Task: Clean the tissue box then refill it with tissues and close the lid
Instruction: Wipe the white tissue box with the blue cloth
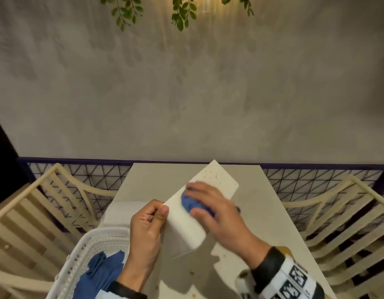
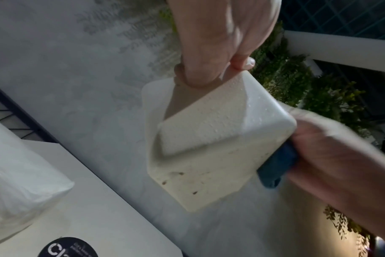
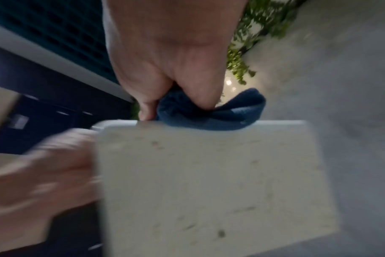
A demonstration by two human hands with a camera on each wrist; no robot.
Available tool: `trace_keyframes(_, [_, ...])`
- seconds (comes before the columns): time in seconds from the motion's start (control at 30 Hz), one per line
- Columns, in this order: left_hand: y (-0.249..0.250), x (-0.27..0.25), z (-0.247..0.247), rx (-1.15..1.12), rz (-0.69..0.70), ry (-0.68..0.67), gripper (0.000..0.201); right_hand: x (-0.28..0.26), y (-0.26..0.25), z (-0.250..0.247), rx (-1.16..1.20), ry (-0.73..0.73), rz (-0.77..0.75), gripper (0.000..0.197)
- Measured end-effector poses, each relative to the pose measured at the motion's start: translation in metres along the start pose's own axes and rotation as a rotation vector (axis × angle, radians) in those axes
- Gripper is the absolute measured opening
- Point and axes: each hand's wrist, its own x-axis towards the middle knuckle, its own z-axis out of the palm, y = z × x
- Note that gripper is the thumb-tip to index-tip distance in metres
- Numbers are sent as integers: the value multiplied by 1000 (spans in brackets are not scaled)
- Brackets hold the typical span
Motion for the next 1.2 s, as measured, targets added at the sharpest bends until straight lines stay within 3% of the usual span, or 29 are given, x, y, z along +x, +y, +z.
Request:
trace_keyframes(0.07, [1, 2, -1, 5, 18, 6, 53, -15, -11, 9, -10, -148, -235, 35])
trace_keyframes(0.1, [2, 1, -3, 6, 20, -6, 52, -15, -7, 3, 0, -215, -262, 34])
trace_keyframes(0.13, [2, 0, -3, 5, 13, -24, 53, -9, 2, -5, 4, -229, -220, 34])
trace_keyframes(0.23, [3, -6, 0, -4, -10, -56, 54, 12, 15, -19, -16, 2, 59, 38])
trace_keyframes(0.3, [6, -7, 0, -21, 5, -37, 54, 11, 2, -6, -31, 14, -9, 39])
trace_keyframes(0.4, [10, -7, -3, -33, 18, -40, 55, 0, -4, 0, 12, -141, -198, 39])
trace_keyframes(0.53, [10, -13, -2, 25, 7, -21, 57, 16, 20, -15, -31, 28, 88, 38])
trace_keyframes(0.67, [17, -10, -7, 2, 13, -17, 58, 3, 3, 1, 6, -106, -113, 39])
trace_keyframes(0.77, [18, -15, -10, 28, -11, -48, 57, 20, 26, -21, -38, -13, 117, 39])
trace_keyframes(0.83, [20, -14, -9, 25, -3, -57, 58, 21, 25, -22, -71, 42, 141, 41])
trace_keyframes(0.97, [21, -13, -12, 4, -18, -58, 58, 6, 4, -2, 9, -152, -91, 40])
trace_keyframes(1.1, [27, -18, -17, -28, -8, -103, 48, 28, 36, -41, -182, -156, 71, 35])
trace_keyframes(1.2, [30, -18, -22, -128, -44, -97, 28, 30, 43, -57, -267, -306, 60, 26])
